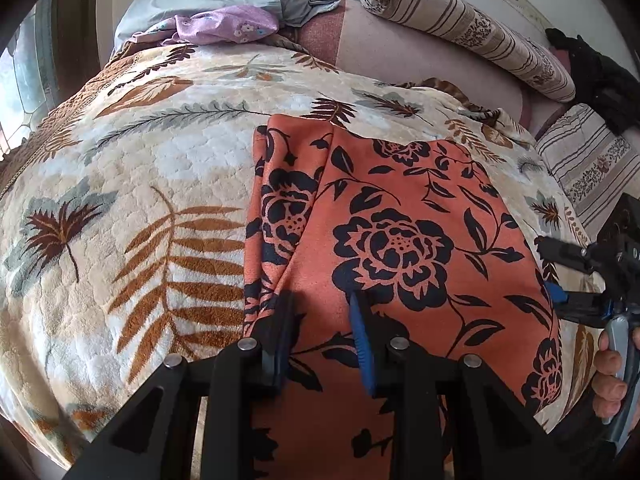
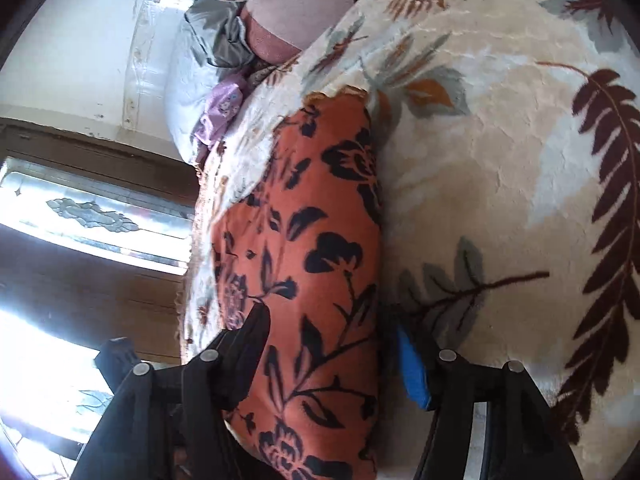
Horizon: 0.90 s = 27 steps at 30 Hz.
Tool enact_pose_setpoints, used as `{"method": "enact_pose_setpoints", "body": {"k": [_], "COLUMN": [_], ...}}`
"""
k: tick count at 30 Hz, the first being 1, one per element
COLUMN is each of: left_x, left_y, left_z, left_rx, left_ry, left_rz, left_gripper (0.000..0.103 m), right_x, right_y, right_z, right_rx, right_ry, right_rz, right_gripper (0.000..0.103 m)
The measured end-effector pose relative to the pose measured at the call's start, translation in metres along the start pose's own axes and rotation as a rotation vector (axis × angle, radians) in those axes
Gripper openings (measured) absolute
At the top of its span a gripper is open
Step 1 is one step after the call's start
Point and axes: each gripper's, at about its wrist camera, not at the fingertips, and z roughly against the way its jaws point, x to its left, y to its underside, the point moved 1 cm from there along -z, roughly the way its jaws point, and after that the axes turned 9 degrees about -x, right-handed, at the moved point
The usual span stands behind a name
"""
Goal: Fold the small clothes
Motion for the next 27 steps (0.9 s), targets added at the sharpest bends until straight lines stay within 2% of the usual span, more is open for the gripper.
{"method": "enact_pose_setpoints", "body": {"k": [1,3,4,5,6,7,10,11,12,14,16,19,21,23,25,27], "left_x": [-0.001,-0.002,-0.001,0.000,0.001,0.002,0.003,0.002,0.001,0.002,0.005,0.010,0.014,0.022,0.031,0.041], "left_y": [0.000,0.001,0.001,0.001,0.001,0.001,0.001,0.000,0.000,0.000,0.000,-0.003,-0.005,-0.005,0.004,0.021], "left_z": [0.000,-0.001,0.000,0.000,0.000,0.000,-0.001,-0.002,-0.003,-0.002,0.000,0.005,0.015,0.033,0.052,0.052], "left_rx": [-0.001,-0.004,-0.004,-0.003,-0.002,-0.001,-0.001,0.000,0.000,-0.005,-0.006,-0.012,-0.024,-0.033,-0.049,0.008], "left_ry": [-0.004,-0.006,-0.003,0.001,0.003,0.008,0.019,0.017,0.011,0.012,0.026,0.053,0.105,0.154,0.231,0.230], "left_rz": [-0.005,-0.012,-0.009,-0.004,0.001,0.006,0.010,0.006,0.000,-0.001,0.016,0.068,0.122,0.195,0.286,0.356], "left_gripper": [0.030,0.030,0.030,0.030,0.030,0.030,0.030,0.030,0.030,0.030,0.030,0.029,0.030,0.030,0.030,0.030], "right_x": [0.001,0.000,-0.004,-0.010,-0.017,-0.017,0.013,0.010,-0.001,-0.013,-0.002,0.026,0.052,0.079,0.102,0.106], "right_y": [-0.008,-0.025,-0.033,-0.037,-0.039,-0.039,-0.028,-0.024,-0.022,-0.024,-0.022,-0.018,-0.014,-0.007,0.004,0.018], "right_z": [-0.001,-0.008,-0.018,-0.031,-0.037,-0.044,-0.027,-0.028,-0.033,-0.031,-0.022,-0.001,0.016,0.022,0.018,0.007], "right_rx": [-0.010,-0.027,-0.002,0.030,0.048,0.059,-0.034,-0.045,-0.031,-0.039,-0.053,-0.105,-0.149,-0.151,-0.119,-0.052], "right_ry": [-0.020,-0.012,-0.019,-0.023,-0.019,0.003,0.118,0.160,0.162,0.112,0.150,0.200,0.166,0.098,0.034,-0.015], "right_rz": [-0.023,-0.052,-0.079,-0.119,-0.150,-0.133,0.071,0.085,0.048,-0.036,0.010,0.126,0.189,0.243,0.299,0.318], "right_gripper": [0.071,0.073,0.073,0.070,0.059,0.038,0.032,0.032,0.032,0.046,0.052,0.053,0.054,0.059,0.062,0.069]}}
